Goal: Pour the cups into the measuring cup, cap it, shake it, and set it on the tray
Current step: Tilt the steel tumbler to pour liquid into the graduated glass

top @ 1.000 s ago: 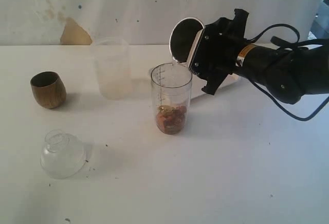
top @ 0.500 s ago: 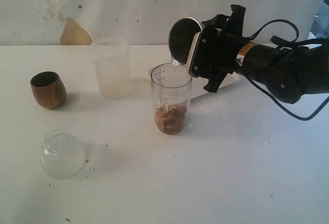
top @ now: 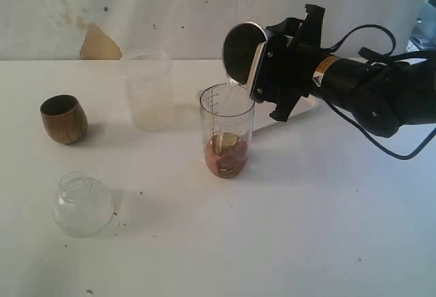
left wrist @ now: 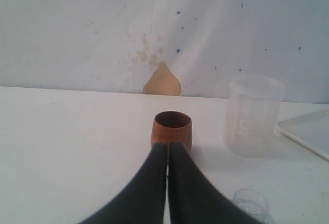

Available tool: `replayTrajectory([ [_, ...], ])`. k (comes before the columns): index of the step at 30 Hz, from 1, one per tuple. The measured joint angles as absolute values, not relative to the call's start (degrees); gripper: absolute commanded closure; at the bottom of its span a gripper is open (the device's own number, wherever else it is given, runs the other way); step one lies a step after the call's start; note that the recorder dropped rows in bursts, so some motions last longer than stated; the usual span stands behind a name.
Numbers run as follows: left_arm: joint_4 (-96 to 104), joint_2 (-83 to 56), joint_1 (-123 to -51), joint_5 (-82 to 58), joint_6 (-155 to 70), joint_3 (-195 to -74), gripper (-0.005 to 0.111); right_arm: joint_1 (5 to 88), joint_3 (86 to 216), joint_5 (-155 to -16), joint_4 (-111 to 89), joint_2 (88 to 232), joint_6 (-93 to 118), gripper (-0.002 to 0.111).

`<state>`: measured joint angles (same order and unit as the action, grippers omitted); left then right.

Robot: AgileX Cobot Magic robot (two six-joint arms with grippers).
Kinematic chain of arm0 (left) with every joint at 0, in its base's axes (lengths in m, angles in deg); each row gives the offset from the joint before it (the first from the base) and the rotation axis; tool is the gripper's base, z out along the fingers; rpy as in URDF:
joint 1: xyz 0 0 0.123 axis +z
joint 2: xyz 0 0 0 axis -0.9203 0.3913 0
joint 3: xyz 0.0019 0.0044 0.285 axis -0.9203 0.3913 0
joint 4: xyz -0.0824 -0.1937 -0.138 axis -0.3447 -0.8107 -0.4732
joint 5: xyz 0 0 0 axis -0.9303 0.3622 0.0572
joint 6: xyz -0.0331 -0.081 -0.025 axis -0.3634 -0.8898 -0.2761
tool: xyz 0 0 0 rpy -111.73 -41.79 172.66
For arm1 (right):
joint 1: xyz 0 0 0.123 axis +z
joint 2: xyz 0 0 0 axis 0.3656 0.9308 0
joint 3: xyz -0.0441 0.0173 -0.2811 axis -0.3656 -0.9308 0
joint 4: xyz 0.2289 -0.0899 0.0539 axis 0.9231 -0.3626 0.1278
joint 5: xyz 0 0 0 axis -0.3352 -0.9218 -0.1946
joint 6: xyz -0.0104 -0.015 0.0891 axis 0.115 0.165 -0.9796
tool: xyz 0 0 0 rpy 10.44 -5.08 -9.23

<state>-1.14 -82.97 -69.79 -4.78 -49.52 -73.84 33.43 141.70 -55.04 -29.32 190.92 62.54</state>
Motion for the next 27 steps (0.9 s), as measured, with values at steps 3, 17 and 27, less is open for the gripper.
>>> replayTrajectory([
  [3,-1.14,-82.97,-69.79,-4.78,-49.52,-73.84,0.106,33.43,141.70,-54.99,-29.32,190.92,63.62,0.108],
  [17,-1.14,-82.97,-69.79,-4.78,-49.52,-73.84,0.106,33.43,141.90,-53.82,-29.32,190.92,65.02,0.108],
  [27,-1.14,-82.97,-69.79,-4.78,-49.52,-73.84,0.106,33.43,141.90,-53.77,-29.32,190.92,65.02,0.108],
])
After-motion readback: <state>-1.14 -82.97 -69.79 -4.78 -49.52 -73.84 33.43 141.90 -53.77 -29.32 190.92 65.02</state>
